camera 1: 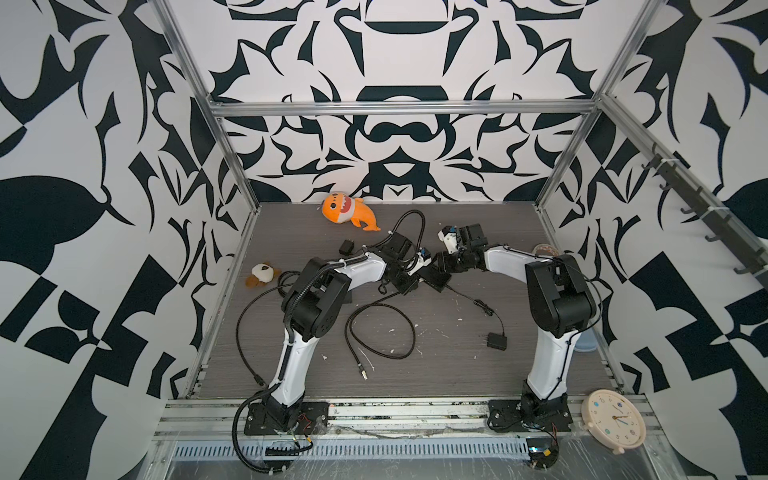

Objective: Insert the plug into the switch port

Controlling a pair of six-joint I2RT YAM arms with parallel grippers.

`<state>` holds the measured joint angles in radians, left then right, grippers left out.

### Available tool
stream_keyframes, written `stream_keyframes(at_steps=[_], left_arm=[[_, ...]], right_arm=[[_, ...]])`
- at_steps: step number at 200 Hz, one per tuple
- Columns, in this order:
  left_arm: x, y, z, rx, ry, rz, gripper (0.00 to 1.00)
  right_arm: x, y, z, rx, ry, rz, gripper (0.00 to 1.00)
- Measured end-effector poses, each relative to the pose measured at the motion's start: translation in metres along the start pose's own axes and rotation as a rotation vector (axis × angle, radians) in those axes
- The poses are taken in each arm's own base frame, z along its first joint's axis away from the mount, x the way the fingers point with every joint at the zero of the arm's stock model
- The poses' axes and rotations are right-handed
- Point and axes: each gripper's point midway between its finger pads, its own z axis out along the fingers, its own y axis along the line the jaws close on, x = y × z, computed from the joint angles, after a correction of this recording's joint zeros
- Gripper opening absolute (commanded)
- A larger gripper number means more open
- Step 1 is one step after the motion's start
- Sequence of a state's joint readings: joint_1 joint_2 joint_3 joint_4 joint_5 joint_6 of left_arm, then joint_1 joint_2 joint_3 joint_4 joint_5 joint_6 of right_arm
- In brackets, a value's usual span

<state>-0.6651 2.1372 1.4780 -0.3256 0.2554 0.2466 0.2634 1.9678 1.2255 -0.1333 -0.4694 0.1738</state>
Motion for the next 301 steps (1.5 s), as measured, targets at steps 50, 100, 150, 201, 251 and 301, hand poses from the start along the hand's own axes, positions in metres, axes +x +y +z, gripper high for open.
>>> stream_keyframes(at_steps=[50, 100, 150, 201, 251, 301], left_arm=[[-0.001, 0.007, 0.0, -0.024, 0.032, -0.018, 0.0], [0.0, 0.011, -0.001, -0.051, 0.058, -0.021, 0.0], [0.0, 0.004, 0.0, -0.05, 0.082, 0.007, 0.0], [0.002, 0.002, 0.0, -0.046, 0.093, 0.012, 0.0], [0.004, -0.003, 0.0, -0.036, 0.098, 0.027, 0.0], [0.004, -0.005, 0.0, -0.038, 0.104, 0.034, 0.0]], right_arm=[[0.009, -0.001, 0.005, -0.026, 0.035, 0.02, 0.49], [0.014, 0.0, 0.005, -0.045, 0.058, 0.05, 0.46], [0.014, 0.0, 0.005, -0.051, 0.07, 0.113, 0.42], [0.014, -0.001, 0.004, -0.046, 0.069, 0.173, 0.38], [0.015, -0.001, 0.005, -0.05, 0.068, 0.201, 0.36], [0.015, -0.001, 0.005, -0.061, 0.059, 0.208, 0.35]])
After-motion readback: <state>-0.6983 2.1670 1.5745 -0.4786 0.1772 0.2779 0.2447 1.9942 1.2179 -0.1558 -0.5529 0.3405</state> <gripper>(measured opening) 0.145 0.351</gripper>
